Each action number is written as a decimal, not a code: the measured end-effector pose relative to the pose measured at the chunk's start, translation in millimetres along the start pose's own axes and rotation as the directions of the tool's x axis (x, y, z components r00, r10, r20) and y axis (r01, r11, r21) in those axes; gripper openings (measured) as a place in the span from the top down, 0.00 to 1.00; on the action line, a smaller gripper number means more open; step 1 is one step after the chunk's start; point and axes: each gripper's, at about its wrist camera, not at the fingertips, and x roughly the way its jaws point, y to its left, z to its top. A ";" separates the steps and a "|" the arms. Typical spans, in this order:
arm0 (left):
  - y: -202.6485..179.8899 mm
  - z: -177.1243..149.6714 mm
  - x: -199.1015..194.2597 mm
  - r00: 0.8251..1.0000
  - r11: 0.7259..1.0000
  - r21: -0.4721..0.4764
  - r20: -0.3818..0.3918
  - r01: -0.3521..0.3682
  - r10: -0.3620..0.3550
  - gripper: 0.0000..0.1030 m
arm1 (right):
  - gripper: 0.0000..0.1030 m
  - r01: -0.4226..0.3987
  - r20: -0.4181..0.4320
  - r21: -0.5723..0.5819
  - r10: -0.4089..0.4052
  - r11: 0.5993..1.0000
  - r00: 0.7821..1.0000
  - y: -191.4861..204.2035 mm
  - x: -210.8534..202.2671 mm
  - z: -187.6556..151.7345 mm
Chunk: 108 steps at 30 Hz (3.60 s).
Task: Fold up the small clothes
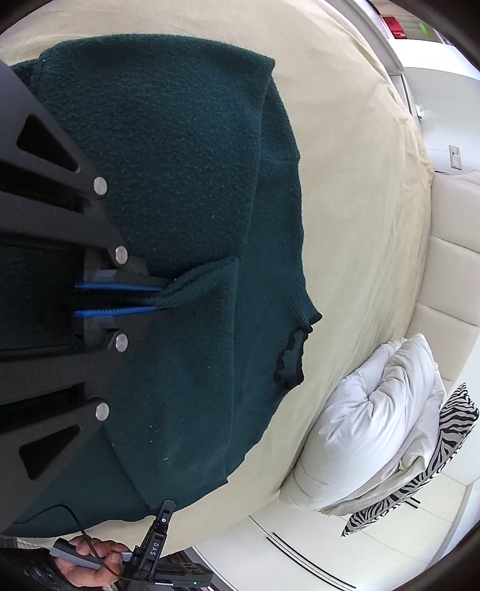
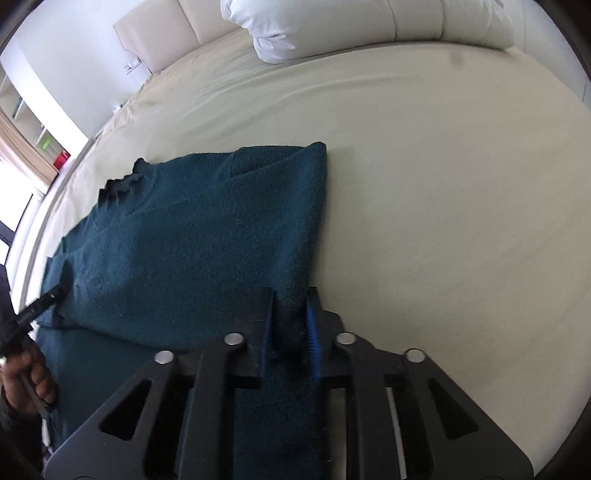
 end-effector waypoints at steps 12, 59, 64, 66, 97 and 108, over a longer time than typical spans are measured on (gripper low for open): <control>24.6 -6.8 -2.6 0.995 0.988 -0.123 -0.010 0.093 -0.095 0.85 | 0.89 -0.119 0.064 0.131 0.111 0.984 0.992 -31.7 -0.7 -13.7; 72.0 -258.1 -214.5 0.953 0.952 -0.254 -0.201 0.172 -0.226 0.90 | 0.31 -0.222 -0.075 0.192 0.239 0.956 0.968 -79.8 -219.3 -272.9; 72.2 -257.8 -214.5 0.953 0.955 -0.246 -0.205 0.169 -0.221 0.91 | 0.31 -0.233 -0.138 0.224 0.268 0.946 0.954 -84.3 -208.7 -274.3; 72.1 -257.7 -214.2 0.953 0.955 -0.245 -0.208 0.169 -0.222 0.92 | 0.31 -0.239 -0.186 0.210 0.278 0.948 0.942 -76.9 -203.0 -274.5; 73.5 -219.3 -258.3 0.911 0.853 -0.347 0.013 0.390 -0.412 0.94 | 0.95 -0.465 -0.001 0.270 0.484 0.843 0.875 -67.3 -226.7 -266.6; 89.5 -136.3 -252.6 0.857 0.754 -0.408 0.220 0.514 -0.465 0.94 | 0.95 -0.573 0.177 0.249 0.545 0.781 0.820 -34.0 -223.2 -190.0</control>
